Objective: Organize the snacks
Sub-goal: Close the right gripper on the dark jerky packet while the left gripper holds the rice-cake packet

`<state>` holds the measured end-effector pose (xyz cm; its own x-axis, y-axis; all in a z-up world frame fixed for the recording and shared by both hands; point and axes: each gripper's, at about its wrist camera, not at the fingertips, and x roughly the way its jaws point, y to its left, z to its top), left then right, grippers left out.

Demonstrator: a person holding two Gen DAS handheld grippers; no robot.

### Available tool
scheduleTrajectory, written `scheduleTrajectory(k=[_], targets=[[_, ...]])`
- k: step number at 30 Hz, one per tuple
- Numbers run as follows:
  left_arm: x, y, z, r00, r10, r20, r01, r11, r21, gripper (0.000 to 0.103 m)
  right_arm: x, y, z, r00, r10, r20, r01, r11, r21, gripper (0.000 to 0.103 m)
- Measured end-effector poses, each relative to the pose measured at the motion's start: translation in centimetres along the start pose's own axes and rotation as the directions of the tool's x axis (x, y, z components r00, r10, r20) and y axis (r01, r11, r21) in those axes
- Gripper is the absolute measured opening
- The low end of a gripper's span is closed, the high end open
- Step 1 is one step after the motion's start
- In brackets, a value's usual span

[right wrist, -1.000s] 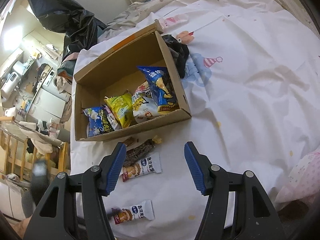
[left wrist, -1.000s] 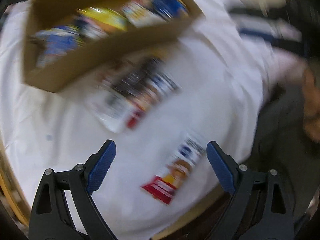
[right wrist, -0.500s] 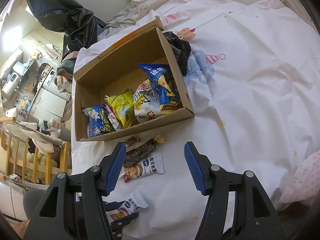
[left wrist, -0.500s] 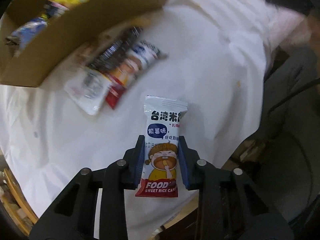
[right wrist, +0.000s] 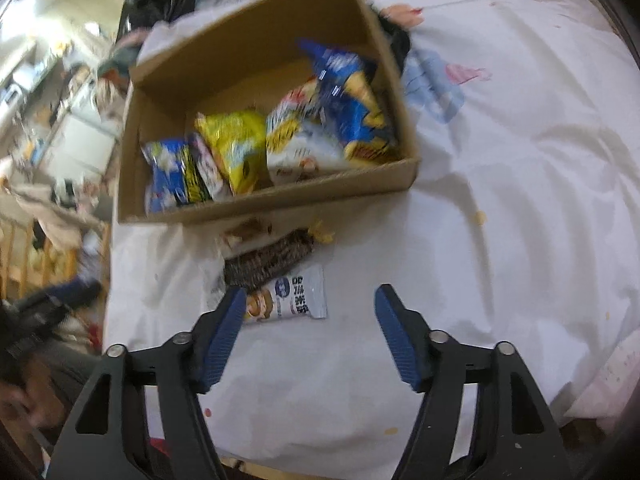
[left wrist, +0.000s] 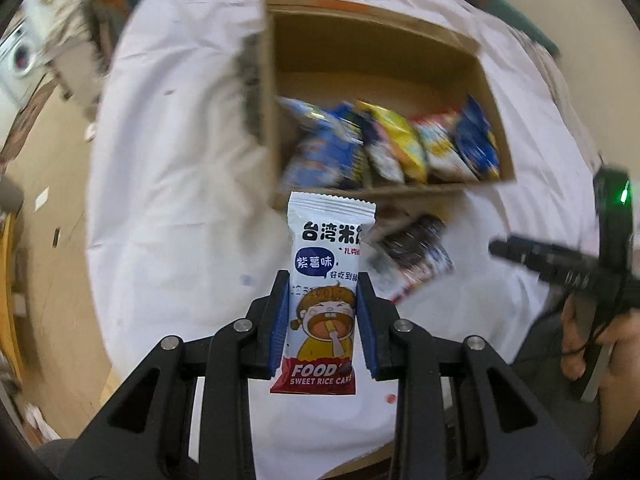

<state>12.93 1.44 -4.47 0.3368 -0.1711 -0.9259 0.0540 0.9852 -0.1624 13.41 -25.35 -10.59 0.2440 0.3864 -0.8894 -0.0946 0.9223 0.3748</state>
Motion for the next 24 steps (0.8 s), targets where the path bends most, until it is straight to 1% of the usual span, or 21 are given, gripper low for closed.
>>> scheduleTrajectory(k=[1, 3, 5, 6, 7, 8, 12, 13, 15, 17, 18, 21, 24], targets=[[0.2, 0.7, 0.2, 1.0, 0.001, 0.001, 0.0, 1.0, -0.023, 0.027, 0.6, 0.2, 0.1, 1.0, 0.011, -0.016, -0.011, 1.0, 0.008, 0.071], [0.9, 1.3, 0.0, 1.0, -0.001, -0.001, 0.001, 0.997, -0.074, 0.027, 1.6, 0.3, 0.3, 0.998, 0.059, -0.033, -0.057, 0.997, 0.06, 0.071], [1.3, 2.1, -0.4, 0.999, -0.034, -0.017, 0.031, 0.989, -0.143, 0.027, 2.8, 0.1, 0.7, 0.993, 0.111, -0.042, -0.105, 0.986, 0.133, 0.071], [1.6, 2.3, -0.3, 0.998, -0.057, -0.02, 0.053, 0.984, -0.169, 0.027, 3.6, 0.0, 1.0, 0.99, 0.135, -0.05, -0.125, 0.978, 0.168, 0.065], [1.8, 2.2, -0.3, 0.997, -0.07, -0.023, 0.065, 0.982, -0.178, 0.027, 4.4, 0.0, 1.3, 0.986, 0.153, -0.068, -0.138, 0.971, 0.193, 0.053], [1.9, 2.0, -0.2, 0.997, -0.074, -0.023, 0.069, 0.982, -0.174, 0.027, 5.0, 0.0, 1.5, 0.984, 0.163, -0.076, -0.144, 0.967, 0.21, 0.044], [1.5, 2.2, 0.1, 0.996, -0.084, -0.008, 0.081, 0.979, -0.186, 0.027, 6.7, -0.2, 2.1, 0.98, 0.183, -0.082, -0.154, 0.949, 0.275, 0.043], [1.4, 2.4, 0.1, 0.996, -0.093, -0.009, 0.09, 0.977, -0.195, 0.028, 7.0, -0.2, 2.1, 0.981, 0.172, -0.091, -0.141, 0.949, 0.281, 0.042], [1.4, 2.7, 0.2, 0.994, -0.111, -0.009, 0.106, 0.971, -0.212, 0.027, 7.6, -0.3, 2.1, 0.98, 0.175, -0.098, -0.138, 0.944, 0.3, 0.042], [1.4, 2.7, 0.3, 0.993, -0.117, -0.005, 0.113, 0.969, -0.218, 0.028, 8.6, -0.7, 2.0, 0.979, 0.156, -0.132, -0.106, 0.939, 0.327, 0.042], [1.3, 2.7, 0.3, 0.993, -0.118, -0.005, 0.114, 0.969, -0.218, 0.028, 8.8, -0.9, 1.9, 0.979, 0.16, -0.128, -0.108, 0.935, 0.338, 0.042], [1.4, 2.6, 0.4, 0.992, -0.125, -0.009, 0.121, 0.969, -0.216, 0.028, 8.6, -0.7, 2.0, 0.98, 0.157, -0.126, -0.109, 0.941, 0.32, 0.044], [1.4, 2.4, 0.4, 0.991, -0.131, -0.01, 0.126, 0.968, -0.216, 0.028, 8.5, -1.3, 2.1, 0.976, 0.18, -0.124, -0.126, 0.926, 0.356, 0.045]])
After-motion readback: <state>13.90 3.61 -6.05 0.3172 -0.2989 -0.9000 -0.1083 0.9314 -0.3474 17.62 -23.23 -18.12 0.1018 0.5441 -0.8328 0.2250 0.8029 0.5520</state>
